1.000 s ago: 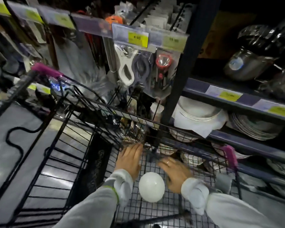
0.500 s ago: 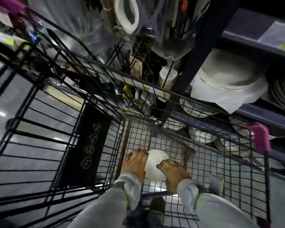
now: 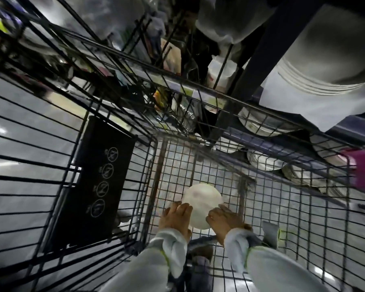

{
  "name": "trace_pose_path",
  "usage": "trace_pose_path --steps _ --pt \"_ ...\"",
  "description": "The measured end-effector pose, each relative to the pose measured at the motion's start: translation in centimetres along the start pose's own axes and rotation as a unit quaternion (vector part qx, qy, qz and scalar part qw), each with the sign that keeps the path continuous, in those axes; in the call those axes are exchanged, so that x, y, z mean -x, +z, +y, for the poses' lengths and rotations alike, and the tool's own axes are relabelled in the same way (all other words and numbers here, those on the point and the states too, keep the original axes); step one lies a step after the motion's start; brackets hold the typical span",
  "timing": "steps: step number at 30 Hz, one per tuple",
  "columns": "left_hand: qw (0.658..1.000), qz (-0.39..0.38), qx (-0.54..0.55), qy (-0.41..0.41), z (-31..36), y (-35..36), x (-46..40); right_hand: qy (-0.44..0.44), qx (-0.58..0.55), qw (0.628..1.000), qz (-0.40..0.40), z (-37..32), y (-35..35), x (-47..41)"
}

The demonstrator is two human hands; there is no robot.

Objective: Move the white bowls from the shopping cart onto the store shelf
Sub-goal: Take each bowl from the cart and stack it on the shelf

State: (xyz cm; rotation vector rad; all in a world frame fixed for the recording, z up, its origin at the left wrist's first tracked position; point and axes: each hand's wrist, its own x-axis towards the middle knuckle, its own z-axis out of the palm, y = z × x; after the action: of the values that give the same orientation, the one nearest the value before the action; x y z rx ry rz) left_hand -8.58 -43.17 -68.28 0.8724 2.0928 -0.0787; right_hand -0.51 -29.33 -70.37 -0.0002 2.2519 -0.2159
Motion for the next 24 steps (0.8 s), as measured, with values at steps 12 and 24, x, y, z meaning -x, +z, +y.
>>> trace_pose_path --steps 12,24 --pt "0.999 -0.026 0.019 -0.024 -0.7 0.4 -0.5 -0.002 -0.032 0.999 -0.029 -1.2 -0.8 -0.6" --pt "1.000 -0.012 0.020 -0.015 0.0 -1.6 0.2 0.046 -0.109 0.990 0.077 -1.3 -3.2 0.3"
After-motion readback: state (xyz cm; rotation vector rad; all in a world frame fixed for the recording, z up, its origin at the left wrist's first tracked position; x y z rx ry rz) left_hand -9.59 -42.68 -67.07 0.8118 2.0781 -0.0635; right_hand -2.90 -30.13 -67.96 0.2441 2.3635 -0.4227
